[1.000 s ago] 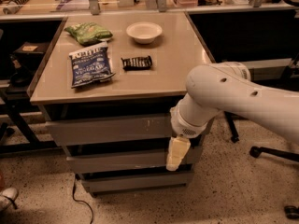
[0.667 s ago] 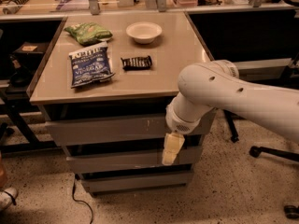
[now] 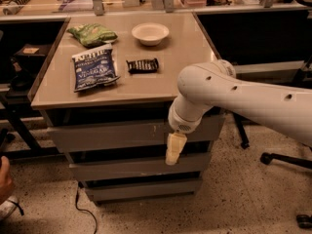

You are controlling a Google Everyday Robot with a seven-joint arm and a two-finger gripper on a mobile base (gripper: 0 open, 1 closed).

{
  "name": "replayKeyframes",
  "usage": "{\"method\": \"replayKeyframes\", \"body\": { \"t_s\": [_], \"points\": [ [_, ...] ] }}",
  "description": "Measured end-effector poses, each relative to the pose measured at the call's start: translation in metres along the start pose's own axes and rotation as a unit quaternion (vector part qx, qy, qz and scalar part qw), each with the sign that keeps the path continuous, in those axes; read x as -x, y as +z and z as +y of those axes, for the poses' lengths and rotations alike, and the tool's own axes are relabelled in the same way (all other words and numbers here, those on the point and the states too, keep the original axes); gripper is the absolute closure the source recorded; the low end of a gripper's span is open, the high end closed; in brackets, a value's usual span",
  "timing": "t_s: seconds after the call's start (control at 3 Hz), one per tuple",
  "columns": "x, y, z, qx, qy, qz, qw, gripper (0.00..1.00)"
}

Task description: Open top drawer

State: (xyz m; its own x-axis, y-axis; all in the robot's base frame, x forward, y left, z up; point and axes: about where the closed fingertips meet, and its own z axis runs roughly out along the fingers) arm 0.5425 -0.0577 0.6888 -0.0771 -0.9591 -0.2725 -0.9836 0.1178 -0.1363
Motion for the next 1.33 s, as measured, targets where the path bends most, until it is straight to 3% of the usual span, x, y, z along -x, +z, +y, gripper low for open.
{"method": "replayKeyframes", "body": {
  "t_s": [0.67,1.0,1.33],
  "points": [
    [-0.001,0.029,-0.001,0.018,-0.001,-0.004,0.9998,0.00],
    [-0.002,0.048,0.009,0.038,-0.001,-0.003,0.9993,0.00],
    [-0.006,0.048,0.019,0.051,0.004,0.002,0.9987,0.00]
  ]
}}
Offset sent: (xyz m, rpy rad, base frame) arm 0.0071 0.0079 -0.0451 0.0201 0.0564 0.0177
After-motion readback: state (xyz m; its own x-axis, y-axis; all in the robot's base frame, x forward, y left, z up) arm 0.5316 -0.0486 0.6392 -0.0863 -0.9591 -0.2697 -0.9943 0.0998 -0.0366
